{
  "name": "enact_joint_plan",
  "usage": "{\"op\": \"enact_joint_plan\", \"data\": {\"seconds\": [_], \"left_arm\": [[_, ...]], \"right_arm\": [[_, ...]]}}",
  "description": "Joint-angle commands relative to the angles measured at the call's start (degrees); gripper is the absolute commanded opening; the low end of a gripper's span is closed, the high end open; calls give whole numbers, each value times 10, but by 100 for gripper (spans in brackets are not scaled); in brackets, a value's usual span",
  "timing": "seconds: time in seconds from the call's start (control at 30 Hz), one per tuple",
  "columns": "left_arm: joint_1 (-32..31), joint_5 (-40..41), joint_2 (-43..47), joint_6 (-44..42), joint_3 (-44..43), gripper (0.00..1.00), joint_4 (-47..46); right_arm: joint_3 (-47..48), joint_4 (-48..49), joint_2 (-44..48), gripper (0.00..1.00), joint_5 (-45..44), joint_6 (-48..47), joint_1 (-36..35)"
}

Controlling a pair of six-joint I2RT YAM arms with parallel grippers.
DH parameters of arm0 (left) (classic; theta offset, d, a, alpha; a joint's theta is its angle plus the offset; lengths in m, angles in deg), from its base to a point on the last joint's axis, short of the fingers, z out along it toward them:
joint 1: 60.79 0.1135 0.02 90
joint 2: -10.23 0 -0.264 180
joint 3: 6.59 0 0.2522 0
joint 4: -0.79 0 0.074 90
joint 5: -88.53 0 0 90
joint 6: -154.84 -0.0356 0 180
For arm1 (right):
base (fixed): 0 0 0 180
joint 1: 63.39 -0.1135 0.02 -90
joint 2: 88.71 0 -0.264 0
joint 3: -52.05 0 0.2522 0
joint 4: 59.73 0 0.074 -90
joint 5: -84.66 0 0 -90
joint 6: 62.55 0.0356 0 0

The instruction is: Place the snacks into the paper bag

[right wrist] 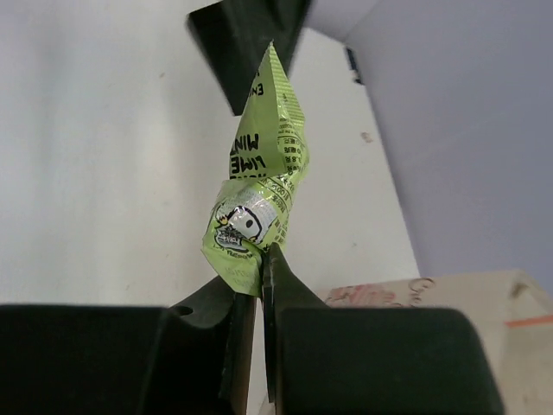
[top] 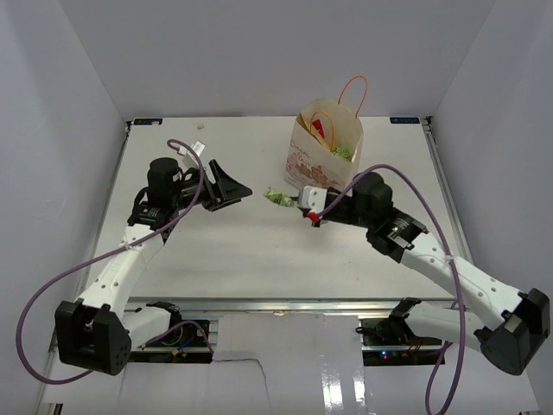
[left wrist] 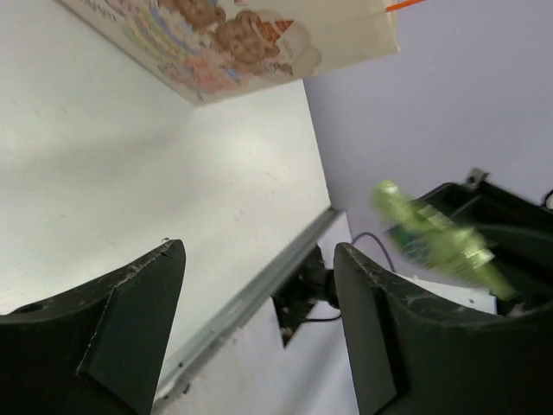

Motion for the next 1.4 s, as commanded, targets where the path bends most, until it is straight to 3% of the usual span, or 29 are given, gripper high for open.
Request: {"op": "enact_joint_plan", "data": {"seconds": [0.0,0.17,0.27,0.4,0.73,0.8,0.9,0.93,1.0,1.1,1.17,1.23,1.37], "left_arm": [[2,107,54,-63,-20,81,22],[3,121,91,-68,8,87,-22],[3,120,98,-66,21,87,-25],[3,114,102,-60,34,87,-31],[3,156,154,-116,23,88,44],[3,172,180,-132,22,88,65],[2,196,215,-139,31,93,77],[2,202,223,-138,39,96,77],[3,216,238,-133,47,98,73],[3,218,238,-125,55,98,67],[2,218,232,-122,57,98,64],[3,221,231,-122,61,98,55],[3,225,228,-129,68,98,36]], "right_arm": [[63,22,47,8,9,119,43],[169,25,35,8,-80,254,140],[223,27,18,8,-129,305,204],[246,26,-27,8,-157,329,235],[325,-30,-227,9,-114,352,299],[326,-39,-235,16,-105,348,307],[314,-45,-230,39,-93,329,309],[313,-49,-224,55,-90,327,309],[315,-61,-214,68,-87,328,312],[340,-92,-191,76,-79,336,328],[346,-135,-165,90,-66,350,357],[332,-180,-132,90,-58,356,375],[236,-209,-53,90,-138,373,395]]}}
